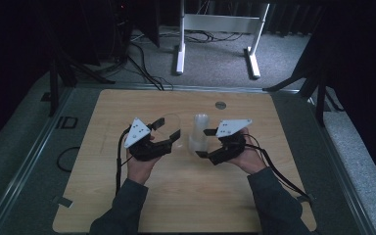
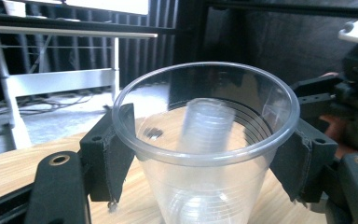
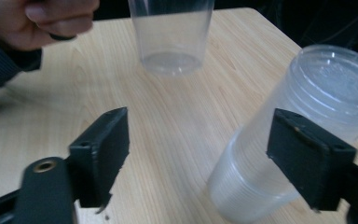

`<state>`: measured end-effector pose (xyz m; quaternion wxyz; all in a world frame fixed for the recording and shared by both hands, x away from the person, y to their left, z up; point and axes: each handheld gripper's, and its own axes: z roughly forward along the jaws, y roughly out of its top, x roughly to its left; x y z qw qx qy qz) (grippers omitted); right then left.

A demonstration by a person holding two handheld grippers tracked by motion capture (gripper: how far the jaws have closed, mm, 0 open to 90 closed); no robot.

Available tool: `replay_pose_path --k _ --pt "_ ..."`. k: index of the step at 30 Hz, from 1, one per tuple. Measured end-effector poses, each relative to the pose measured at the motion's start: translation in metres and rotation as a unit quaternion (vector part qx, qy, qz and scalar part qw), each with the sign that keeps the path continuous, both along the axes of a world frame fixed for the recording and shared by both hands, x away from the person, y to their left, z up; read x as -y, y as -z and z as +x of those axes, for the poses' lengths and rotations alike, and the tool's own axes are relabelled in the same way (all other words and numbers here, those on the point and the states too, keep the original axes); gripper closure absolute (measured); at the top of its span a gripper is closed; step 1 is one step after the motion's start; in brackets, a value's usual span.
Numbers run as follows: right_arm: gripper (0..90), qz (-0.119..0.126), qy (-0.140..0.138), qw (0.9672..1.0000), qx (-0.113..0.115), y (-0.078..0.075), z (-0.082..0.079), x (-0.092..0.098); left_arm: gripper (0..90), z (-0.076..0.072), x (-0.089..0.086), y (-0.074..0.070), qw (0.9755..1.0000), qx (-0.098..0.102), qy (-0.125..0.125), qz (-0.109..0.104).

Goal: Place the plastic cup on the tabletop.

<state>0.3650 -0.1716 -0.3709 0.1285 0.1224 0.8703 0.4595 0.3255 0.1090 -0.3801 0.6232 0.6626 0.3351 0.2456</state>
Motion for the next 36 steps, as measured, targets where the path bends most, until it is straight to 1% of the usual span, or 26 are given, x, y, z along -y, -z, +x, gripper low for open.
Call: replay_pose_path --k 5,8,12,14,15,16,19,20,24,25,27,28,30,32,33,34,36 --pt "22.6 -0.015 0.011 0.9998 0.002 0.001 -0.001 -0.001 28.6 0.001 -0.004 0.002 0.9998 -0.003 -0.016 0.006" --pt "22.6 -0.014 0.012 0.9998 0.002 0.001 -0.001 0.000 28.6 0.001 -0.006 0.003 0.9997 -0.001 -0.022 0.012" --pt "22.9 -0.010 0.017 0.9998 0.000 0.002 -0.001 0.005 28.6 0.001 -0.007 0.004 0.9991 0.003 -0.036 0.021" --pt "22.9 -0.012 0.019 0.9998 -0.001 0.003 -0.001 0.007 28.6 0.001 -0.007 0.004 0.9991 0.003 -0.036 0.021" --pt "22.9 -0.012 0.019 0.9998 -0.001 0.003 -0.001 0.007 28.6 0.002 -0.009 0.006 0.9987 0.003 -0.047 0.022" --pt "22.9 -0.013 0.022 0.9997 -0.004 0.005 -0.002 0.010 28.7 0.002 -0.010 0.007 0.9985 0.002 -0.050 0.024" --pt "22.9 -0.017 0.025 0.9995 -0.002 0.004 -0.002 0.011 28.8 0.003 -0.012 0.009 0.9978 0.000 -0.059 0.030" --pt "22.9 -0.017 0.025 0.9995 -0.002 0.004 -0.002 0.011 28.8 0.003 -0.012 0.009 0.9978 0.000 -0.059 0.030" --pt "22.8 -0.014 0.027 0.9995 0.002 0.001 -0.003 0.013 28.9 0.004 -0.018 0.010 0.9969 -0.002 -0.073 0.030" --pt "22.8 -0.015 0.028 0.9995 0.003 0.001 -0.003 0.013 28.8 0.004 -0.019 0.010 0.9964 -0.002 -0.078 0.033" --pt "22.8 -0.015 0.030 0.9994 0.002 0.001 -0.003 0.014 28.9 0.004 -0.020 0.011 0.9962 -0.002 -0.080 0.034" --pt "22.8 -0.016 0.030 0.9994 0.003 0.000 -0.003 0.014 28.9 0.005 -0.023 0.012 0.9952 -0.002 -0.090 0.037" --pt "22.8 -0.016 0.031 0.9994 0.002 0.000 -0.003 0.014 28.9 0.006 -0.026 0.012 0.9940 -0.002 -0.099 0.046" --pt "22.8 -0.017 0.031 0.9994 0.003 0.001 -0.003 0.014 28.8 0.007 -0.030 0.013 0.9928 -0.003 -0.108 0.050" --pt "22.8 -0.017 0.031 0.9994 0.003 0.001 -0.003 0.014 28.9 0.007 -0.030 0.013 0.9928 -0.003 -0.108 0.050" --pt "22.8 -0.016 0.029 0.9994 0.001 0.001 -0.004 0.014 28.9 0.008 -0.031 0.014 0.9921 -0.004 -0.114 0.052" --pt "22.8 -0.015 0.030 0.9994 0.000 0.001 -0.004 0.014 28.9 0.009 -0.034 0.015 0.9916 -0.006 -0.119 0.051"
